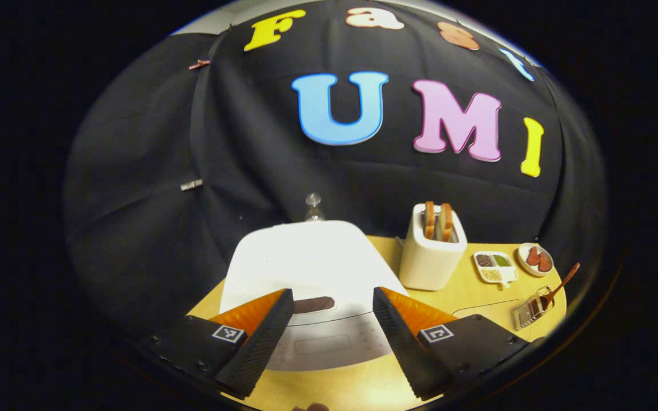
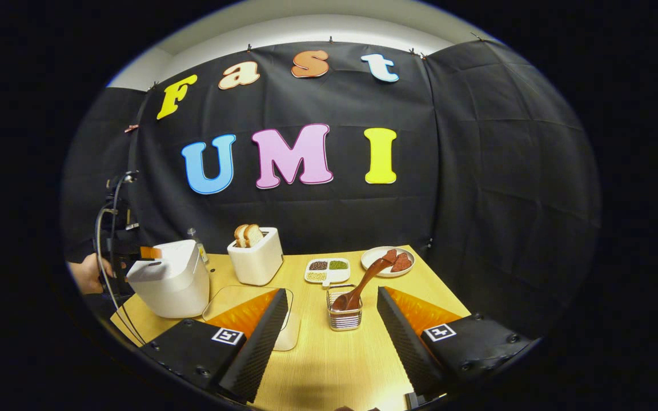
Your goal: Close the left gripper, press the button to open the rice cooker; take a wooden spoon from the chopstick holder with the right hand, scoop a spoonful of rice and pour it into the rice cooker, then put the wooden spoon back into the chopstick holder.
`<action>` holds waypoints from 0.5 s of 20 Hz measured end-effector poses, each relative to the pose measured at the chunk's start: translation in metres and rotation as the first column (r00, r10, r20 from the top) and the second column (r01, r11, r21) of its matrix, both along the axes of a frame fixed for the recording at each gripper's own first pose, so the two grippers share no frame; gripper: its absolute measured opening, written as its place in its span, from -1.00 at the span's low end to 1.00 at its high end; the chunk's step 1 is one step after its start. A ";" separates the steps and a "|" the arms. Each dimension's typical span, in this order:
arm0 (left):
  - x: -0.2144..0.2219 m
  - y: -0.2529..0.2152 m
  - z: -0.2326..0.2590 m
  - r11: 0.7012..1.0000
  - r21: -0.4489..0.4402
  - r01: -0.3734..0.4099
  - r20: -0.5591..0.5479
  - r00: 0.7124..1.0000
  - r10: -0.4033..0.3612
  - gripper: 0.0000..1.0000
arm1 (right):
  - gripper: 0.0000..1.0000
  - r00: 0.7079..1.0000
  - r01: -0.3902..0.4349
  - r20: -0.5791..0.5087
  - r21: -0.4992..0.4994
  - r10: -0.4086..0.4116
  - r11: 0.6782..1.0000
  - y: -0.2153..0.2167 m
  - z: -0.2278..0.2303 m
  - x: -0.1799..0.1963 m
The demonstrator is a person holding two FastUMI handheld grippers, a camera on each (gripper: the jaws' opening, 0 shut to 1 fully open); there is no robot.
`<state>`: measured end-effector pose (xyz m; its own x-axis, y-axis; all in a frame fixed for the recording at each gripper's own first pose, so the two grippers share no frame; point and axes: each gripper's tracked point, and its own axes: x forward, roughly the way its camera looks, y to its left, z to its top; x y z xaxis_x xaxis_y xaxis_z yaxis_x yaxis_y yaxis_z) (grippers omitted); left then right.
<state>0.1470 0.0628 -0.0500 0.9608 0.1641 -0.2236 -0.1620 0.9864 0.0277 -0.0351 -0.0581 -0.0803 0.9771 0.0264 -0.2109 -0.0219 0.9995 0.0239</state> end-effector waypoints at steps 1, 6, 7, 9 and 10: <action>-0.016 -0.009 0.014 0.999 0.011 0.033 0.029 0.999 -0.033 0.92 | 0.97 1.000 0.001 0.006 -0.014 -0.001 1.000 -0.005 0.007 0.001; -0.101 -0.037 0.071 0.992 0.029 0.125 0.149 0.981 -0.128 0.92 | 0.97 0.996 0.025 0.086 -0.053 -0.020 0.998 -0.023 0.063 0.001; -0.116 -0.040 0.074 0.991 0.021 0.131 0.157 0.979 -0.132 0.92 | 0.97 0.995 0.028 0.094 -0.054 -0.023 0.998 -0.024 0.072 -0.002; -0.140 -0.044 0.081 0.990 -0.013 0.137 0.163 0.978 -0.133 0.91 | 0.97 0.992 0.045 0.123 -0.081 -0.034 0.996 -0.027 0.094 -0.007; -0.150 -0.044 0.085 0.990 -0.036 0.138 0.164 0.978 -0.130 0.92 | 0.97 0.990 0.053 0.137 -0.083 -0.042 0.995 -0.028 0.103 -0.011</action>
<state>-0.0028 0.0187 0.0345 0.9973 0.0247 -0.0685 -0.0271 0.9990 -0.0352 -0.0460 -0.0857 0.0229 0.9965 -0.0332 -0.0761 0.0285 0.9977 -0.0622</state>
